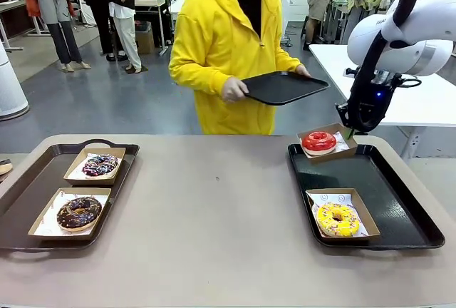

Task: Individually package the donuts and arrange them on the tray.
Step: Place the picked Paper togo box on the Handle tray.

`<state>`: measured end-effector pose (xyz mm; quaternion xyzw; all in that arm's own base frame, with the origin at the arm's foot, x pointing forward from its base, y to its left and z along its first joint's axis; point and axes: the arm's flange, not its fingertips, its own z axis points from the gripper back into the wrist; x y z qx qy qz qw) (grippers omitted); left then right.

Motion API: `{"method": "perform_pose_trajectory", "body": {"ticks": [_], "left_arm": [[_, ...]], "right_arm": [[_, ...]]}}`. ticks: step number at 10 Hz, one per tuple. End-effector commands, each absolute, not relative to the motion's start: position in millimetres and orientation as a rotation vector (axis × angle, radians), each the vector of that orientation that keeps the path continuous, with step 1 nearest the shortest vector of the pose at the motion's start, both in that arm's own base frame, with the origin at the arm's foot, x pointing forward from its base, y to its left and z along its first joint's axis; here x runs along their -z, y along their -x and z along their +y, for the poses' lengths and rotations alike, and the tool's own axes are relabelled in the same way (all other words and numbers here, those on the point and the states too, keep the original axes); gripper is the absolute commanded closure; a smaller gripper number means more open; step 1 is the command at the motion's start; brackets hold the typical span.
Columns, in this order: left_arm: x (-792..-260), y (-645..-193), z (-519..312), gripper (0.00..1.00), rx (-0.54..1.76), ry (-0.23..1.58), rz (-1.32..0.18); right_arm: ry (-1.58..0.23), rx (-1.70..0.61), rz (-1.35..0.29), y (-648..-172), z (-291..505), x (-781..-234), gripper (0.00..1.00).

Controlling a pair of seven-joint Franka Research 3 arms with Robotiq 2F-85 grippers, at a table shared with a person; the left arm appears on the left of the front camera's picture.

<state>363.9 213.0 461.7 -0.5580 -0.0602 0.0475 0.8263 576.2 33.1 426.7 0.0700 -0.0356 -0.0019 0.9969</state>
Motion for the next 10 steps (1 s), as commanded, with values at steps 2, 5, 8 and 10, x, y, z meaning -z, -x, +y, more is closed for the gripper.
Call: {"method": "perform_pose_trajectory", "body": {"ticks": [2, 5, 8, 10], "left_arm": [[-463.0, -360.4, 214.3, 0.0, -0.096, 1.168, -0.131], [-463.0, -360.4, 214.3, 0.0, -0.096, 1.168, -0.131], [-463.0, -360.4, 214.3, 0.0, -0.096, 1.168, -0.131], [-463.0, -360.4, 214.3, 0.0, -0.096, 1.168, -0.131]], "right_arm": [[-0.156, -0.016, -0.059, -581.2, 33.5, -427.4, 0.99], [-0.141, 0.024, -0.071, -574.6, 27.5, -416.4, 0.99], [-0.117, 0.037, -0.076, -574.5, 24.6, -397.6, 0.99], [-0.096, 0.031, -0.085, -581.4, 31.1, -385.3, 0.99]]}}
